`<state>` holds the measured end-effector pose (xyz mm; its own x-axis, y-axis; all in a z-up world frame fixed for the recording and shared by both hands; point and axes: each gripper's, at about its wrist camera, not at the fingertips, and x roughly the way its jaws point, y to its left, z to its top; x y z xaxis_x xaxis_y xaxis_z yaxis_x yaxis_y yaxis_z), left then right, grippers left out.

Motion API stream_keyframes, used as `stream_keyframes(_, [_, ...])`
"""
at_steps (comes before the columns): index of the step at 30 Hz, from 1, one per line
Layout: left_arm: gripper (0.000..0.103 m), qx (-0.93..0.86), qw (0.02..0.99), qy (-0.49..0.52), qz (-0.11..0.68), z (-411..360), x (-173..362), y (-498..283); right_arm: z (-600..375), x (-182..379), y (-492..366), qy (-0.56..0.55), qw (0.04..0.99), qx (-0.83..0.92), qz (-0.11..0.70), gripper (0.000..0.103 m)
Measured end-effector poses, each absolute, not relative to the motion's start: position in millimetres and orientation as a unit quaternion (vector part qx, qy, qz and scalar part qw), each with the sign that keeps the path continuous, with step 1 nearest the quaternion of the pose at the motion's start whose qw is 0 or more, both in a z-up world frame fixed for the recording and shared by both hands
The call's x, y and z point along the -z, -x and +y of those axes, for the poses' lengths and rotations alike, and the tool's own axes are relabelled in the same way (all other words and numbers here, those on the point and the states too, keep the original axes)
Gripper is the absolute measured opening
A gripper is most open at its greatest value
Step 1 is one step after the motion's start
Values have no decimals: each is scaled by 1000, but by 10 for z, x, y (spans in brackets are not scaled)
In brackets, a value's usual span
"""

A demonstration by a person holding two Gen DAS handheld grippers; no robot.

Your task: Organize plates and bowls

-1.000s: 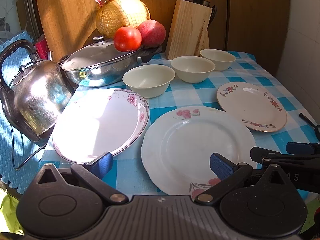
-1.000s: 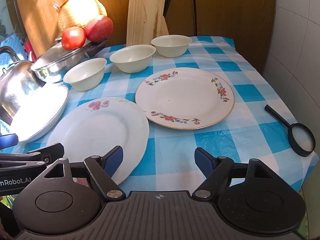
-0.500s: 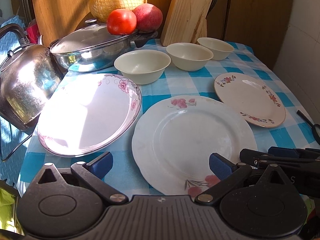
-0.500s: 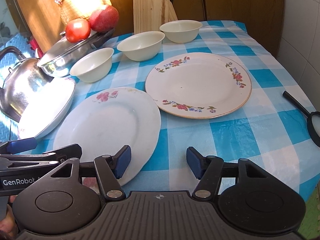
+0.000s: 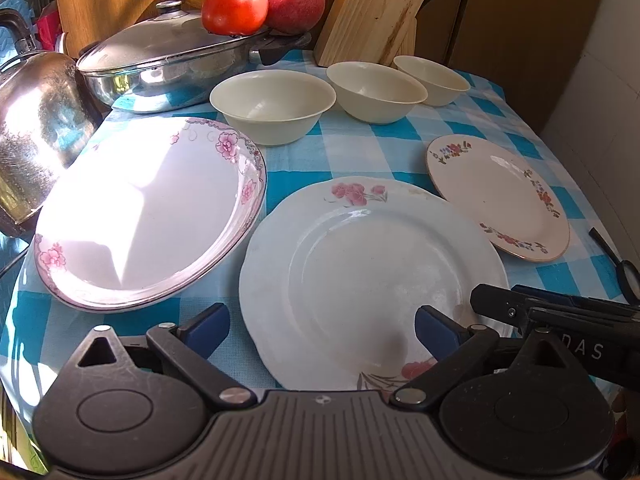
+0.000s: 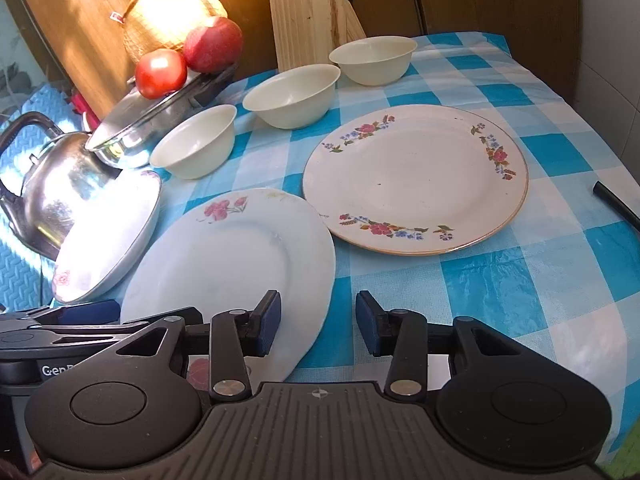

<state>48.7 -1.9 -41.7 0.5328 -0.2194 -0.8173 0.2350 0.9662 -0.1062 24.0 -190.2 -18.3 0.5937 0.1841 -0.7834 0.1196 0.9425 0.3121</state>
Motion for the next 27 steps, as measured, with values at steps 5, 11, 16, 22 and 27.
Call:
stream_keyframes(5, [91, 133, 868, -8, 478, -52, 458, -541, -1958, 202, -284, -189, 872, -28, 450, 43])
stream_keyframes(11, [88, 124, 869, -19, 478, -87, 472, -588, -1936, 203, -304, -180, 874, -30, 450, 41])
stream_keyframes(16, [86, 119, 873, -25, 473, -104, 467, -608, -1913, 199, -310, -171, 876, -30, 450, 41])
stream_keyframes(22, [84, 117, 875, -31, 469, -113, 458, -624, -1896, 205, -329, -165, 878, -31, 449, 40])
stream_keyframes(27, [84, 116, 876, -31, 467, -114, 460, -638, -1888, 204, -347, -162, 878, -31, 449, 39])
